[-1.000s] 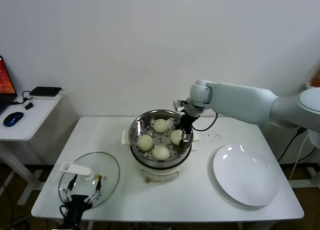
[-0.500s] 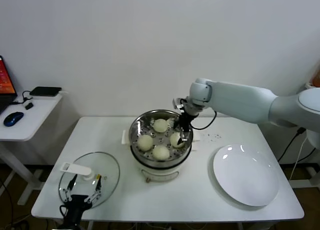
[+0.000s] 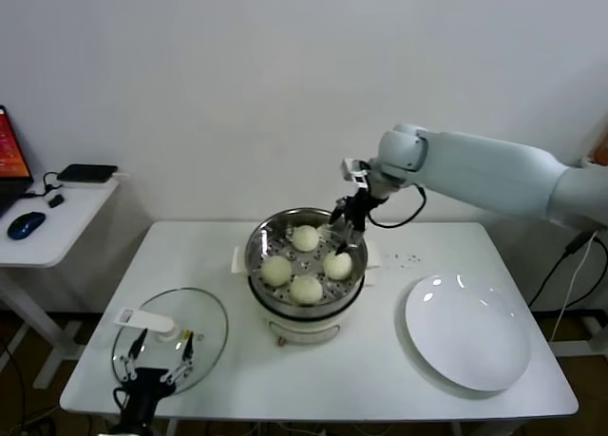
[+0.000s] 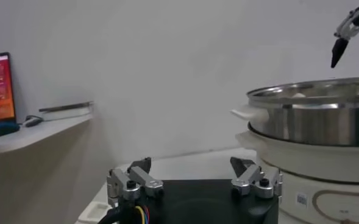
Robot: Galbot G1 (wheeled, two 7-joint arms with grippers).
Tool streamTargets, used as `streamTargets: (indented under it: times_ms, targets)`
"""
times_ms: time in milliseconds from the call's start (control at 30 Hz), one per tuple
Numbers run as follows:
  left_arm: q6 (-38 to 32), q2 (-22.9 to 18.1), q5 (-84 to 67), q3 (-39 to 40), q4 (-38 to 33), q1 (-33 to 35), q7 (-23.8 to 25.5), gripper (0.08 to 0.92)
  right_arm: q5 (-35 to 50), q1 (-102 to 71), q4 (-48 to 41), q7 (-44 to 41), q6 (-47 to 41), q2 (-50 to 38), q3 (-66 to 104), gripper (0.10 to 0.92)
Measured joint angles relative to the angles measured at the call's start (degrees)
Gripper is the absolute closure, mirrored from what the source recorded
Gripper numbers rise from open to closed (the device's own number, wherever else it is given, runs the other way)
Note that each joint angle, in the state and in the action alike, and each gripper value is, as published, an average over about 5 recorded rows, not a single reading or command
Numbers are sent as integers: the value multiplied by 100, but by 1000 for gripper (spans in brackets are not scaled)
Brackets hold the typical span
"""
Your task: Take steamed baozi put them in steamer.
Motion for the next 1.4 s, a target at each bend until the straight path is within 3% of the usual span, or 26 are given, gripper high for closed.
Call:
streamTargets:
  times_ms: [367, 767, 1100, 1400]
  targets:
    - [-23, -50, 51, 73, -130, 14, -4, 177, -134, -675, 876, 1243, 296, -1346, 1249, 203]
    - [-103, -155, 165, 160, -238, 134, -20, 177, -878, -4309, 2229, 3000, 800, -2425, 5249, 203]
    - [-126, -242, 254, 190, -261, 154, -69, 177, -1501, -7790, 3102, 3917, 1418, -1723, 8728, 203]
    - [-94, -214, 246, 151, -204, 100, -98, 177, -1894, -10103, 3642, 4268, 2090, -557, 10597, 203]
